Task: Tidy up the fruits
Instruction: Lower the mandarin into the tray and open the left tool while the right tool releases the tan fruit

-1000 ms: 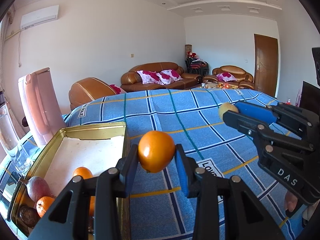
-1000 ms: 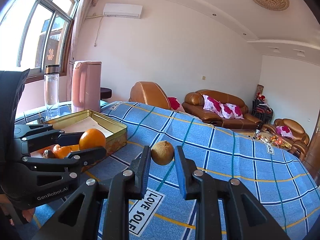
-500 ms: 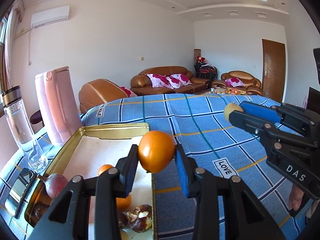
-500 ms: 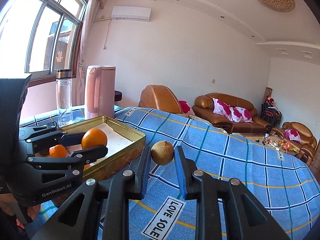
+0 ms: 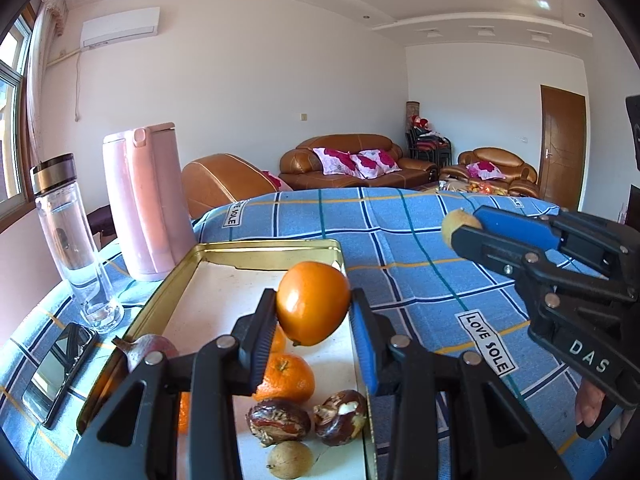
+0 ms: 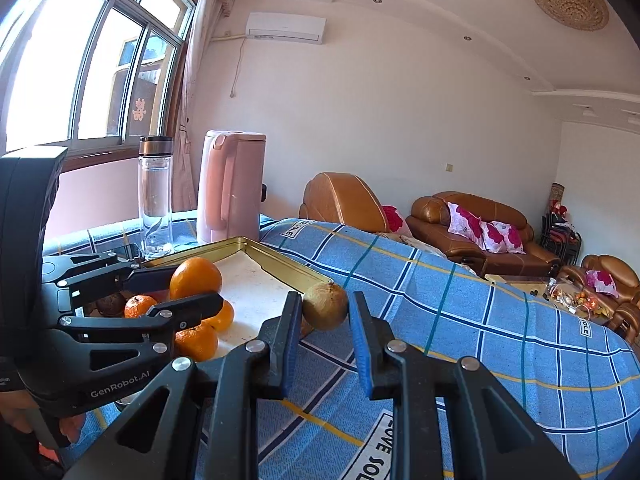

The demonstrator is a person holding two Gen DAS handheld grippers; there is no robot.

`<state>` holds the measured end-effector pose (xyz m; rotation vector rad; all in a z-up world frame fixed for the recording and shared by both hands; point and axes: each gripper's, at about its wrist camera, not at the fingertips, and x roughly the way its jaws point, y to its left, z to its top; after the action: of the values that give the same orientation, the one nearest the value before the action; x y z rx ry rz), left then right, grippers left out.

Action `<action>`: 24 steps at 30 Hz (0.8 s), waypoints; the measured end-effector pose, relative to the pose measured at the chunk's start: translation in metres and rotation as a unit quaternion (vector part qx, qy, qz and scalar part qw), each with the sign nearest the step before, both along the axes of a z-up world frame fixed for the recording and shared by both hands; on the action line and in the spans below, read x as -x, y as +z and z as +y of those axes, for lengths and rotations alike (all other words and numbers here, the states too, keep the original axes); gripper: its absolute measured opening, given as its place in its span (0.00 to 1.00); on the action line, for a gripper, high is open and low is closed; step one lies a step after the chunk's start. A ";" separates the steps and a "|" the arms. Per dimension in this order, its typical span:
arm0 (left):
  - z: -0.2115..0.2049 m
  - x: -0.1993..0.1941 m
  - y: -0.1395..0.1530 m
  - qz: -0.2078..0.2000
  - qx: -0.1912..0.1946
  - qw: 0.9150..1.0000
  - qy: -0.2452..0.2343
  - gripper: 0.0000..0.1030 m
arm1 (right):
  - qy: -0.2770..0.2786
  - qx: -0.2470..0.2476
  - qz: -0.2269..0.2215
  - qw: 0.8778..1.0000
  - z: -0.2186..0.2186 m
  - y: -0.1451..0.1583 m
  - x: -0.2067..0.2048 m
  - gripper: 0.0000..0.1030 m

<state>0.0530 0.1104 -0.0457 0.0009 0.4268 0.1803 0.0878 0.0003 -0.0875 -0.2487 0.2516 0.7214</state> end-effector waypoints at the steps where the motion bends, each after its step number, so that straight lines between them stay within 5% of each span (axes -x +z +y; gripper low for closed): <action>1: 0.002 0.001 0.000 -0.001 0.000 1.000 0.002 0.37 | 0.002 0.001 0.000 1.000 0.002 0.000 0.001 0.25; 24: 0.051 0.028 -0.003 0.000 0.001 0.998 0.058 0.37 | 0.056 0.014 0.005 0.998 0.057 -0.004 0.017 0.25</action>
<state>0.0246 0.1616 -0.0486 -0.0256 0.4271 0.2946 0.0704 0.0569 -0.0910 -0.2880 0.2585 0.8297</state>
